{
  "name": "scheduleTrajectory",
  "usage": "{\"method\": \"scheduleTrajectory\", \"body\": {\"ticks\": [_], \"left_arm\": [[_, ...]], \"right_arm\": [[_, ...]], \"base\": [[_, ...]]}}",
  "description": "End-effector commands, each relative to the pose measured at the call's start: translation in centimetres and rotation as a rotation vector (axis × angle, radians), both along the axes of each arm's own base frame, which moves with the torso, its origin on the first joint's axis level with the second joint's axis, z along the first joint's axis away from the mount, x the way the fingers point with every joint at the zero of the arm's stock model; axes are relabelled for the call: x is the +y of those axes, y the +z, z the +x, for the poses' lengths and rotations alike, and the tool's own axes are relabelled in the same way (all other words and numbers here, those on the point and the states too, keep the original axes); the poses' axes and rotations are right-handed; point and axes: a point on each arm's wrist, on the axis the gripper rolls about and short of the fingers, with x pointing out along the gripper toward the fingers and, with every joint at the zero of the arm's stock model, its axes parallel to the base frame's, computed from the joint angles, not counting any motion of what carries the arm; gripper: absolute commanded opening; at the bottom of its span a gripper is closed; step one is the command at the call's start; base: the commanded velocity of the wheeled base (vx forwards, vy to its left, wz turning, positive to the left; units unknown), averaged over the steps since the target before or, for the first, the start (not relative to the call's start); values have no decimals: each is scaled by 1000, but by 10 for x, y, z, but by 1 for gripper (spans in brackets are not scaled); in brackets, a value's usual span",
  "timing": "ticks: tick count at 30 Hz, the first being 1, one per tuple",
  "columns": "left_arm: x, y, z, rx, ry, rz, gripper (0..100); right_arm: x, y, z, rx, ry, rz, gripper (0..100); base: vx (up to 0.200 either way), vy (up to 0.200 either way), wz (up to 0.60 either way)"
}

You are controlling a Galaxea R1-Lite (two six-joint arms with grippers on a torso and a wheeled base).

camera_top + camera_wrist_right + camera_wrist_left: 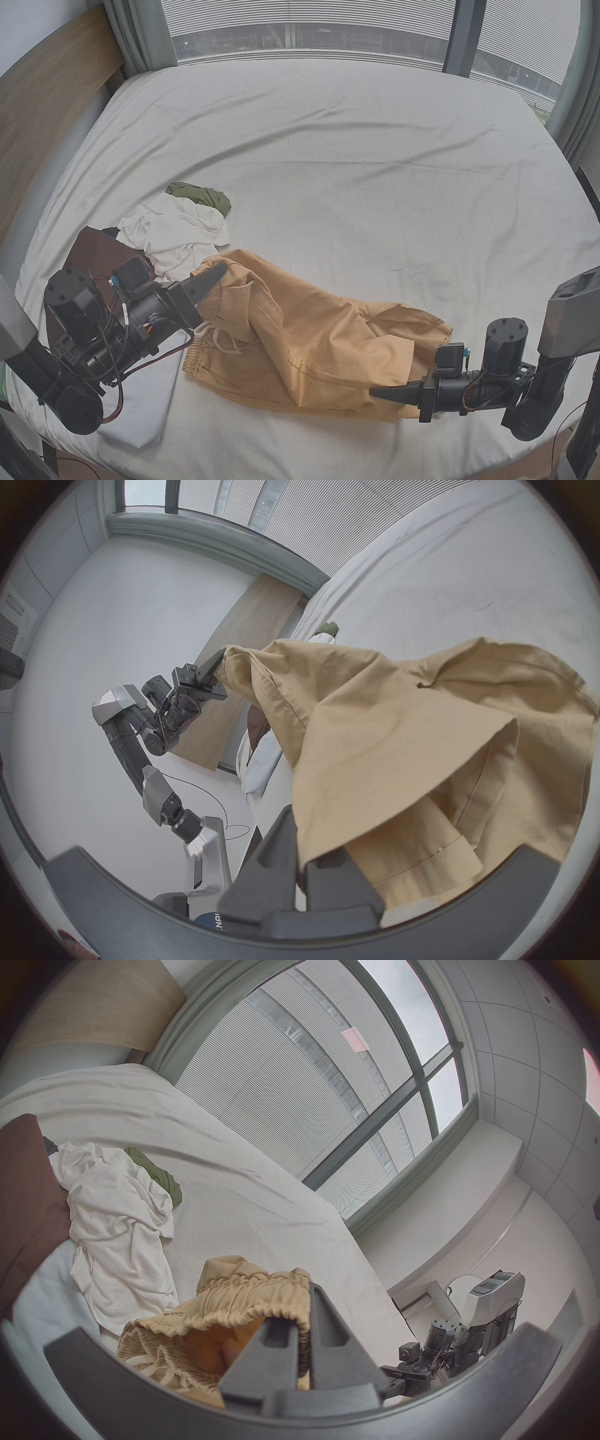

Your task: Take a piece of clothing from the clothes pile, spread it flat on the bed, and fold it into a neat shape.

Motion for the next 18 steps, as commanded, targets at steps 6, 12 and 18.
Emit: {"method": "scheduleTrajectory", "body": {"ticks": [6,12,18], "left_arm": [[0,3,0,-14,-2,-8,0],[0,3,0,-14,-2,-8,0],[0,4,0,-15,-1,-9,0]], "right_arm": [[-16,41,-4,-90,-56,96,0],[-20,56,-7,-109,-56,142,0],[-28,59,-3,-125,-90,146,0]], "base": [[0,0,0],[0,0,0],[0,0,0]]}}
